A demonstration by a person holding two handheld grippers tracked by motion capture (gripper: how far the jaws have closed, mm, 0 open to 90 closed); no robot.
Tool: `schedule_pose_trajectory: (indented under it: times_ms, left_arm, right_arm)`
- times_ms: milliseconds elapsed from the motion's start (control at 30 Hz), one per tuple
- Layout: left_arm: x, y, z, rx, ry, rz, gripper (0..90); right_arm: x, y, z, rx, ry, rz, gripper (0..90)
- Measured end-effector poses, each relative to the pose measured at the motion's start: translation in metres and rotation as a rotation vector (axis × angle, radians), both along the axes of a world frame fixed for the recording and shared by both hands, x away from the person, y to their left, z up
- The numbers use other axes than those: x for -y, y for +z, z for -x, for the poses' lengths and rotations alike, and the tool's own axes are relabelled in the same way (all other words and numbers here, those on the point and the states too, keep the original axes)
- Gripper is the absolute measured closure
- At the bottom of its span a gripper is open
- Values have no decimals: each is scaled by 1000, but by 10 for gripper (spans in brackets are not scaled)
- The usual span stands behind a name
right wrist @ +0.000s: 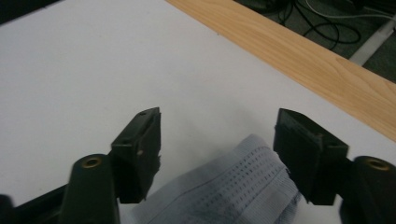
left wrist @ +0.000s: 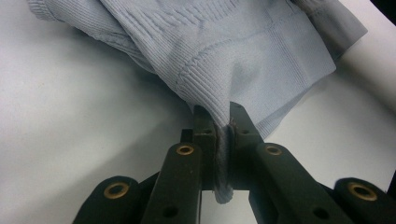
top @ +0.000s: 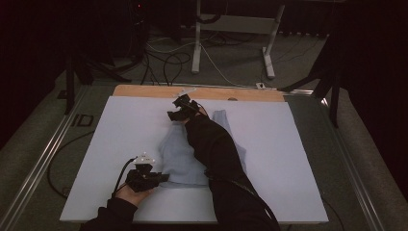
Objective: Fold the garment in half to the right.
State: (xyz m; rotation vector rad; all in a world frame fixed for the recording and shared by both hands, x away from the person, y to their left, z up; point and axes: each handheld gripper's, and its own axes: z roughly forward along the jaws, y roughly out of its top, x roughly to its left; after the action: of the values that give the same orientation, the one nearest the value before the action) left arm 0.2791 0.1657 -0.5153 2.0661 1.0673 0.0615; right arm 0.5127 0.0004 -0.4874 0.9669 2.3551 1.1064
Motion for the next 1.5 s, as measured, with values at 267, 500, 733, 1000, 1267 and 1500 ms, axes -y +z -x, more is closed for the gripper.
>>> schedule_pose_trajectory:
  times_ms: [267, 500, 733, 1000, 1267, 1500]
  left_arm:
    - [1, 0, 1, 0, -4, 13, 852]
    - [3, 1, 1, -2, -13, 20, 852]
    - [4, 1, 1, -2, -16, 24, 852]
    - [5, 0, 1, -5, -16, 23, 852]
    - [5, -1, 1, -5, -11, 23, 852]
    - [4, -1, 1, -8, -9, 26, 852]
  right_arm:
    - [-5, -12, -10, -26, -47, 51, 393]
    - [-8, -23, -14, -36, -77, 88, 400]
    - [-14, -29, -15, -36, -72, 158, 474]
    - [-14, -35, -16, -32, -62, 228, 642]
    - [-12, -34, -15, -13, -75, 267, 851]
    - [-9, -27, -14, -6, -67, 232, 874]
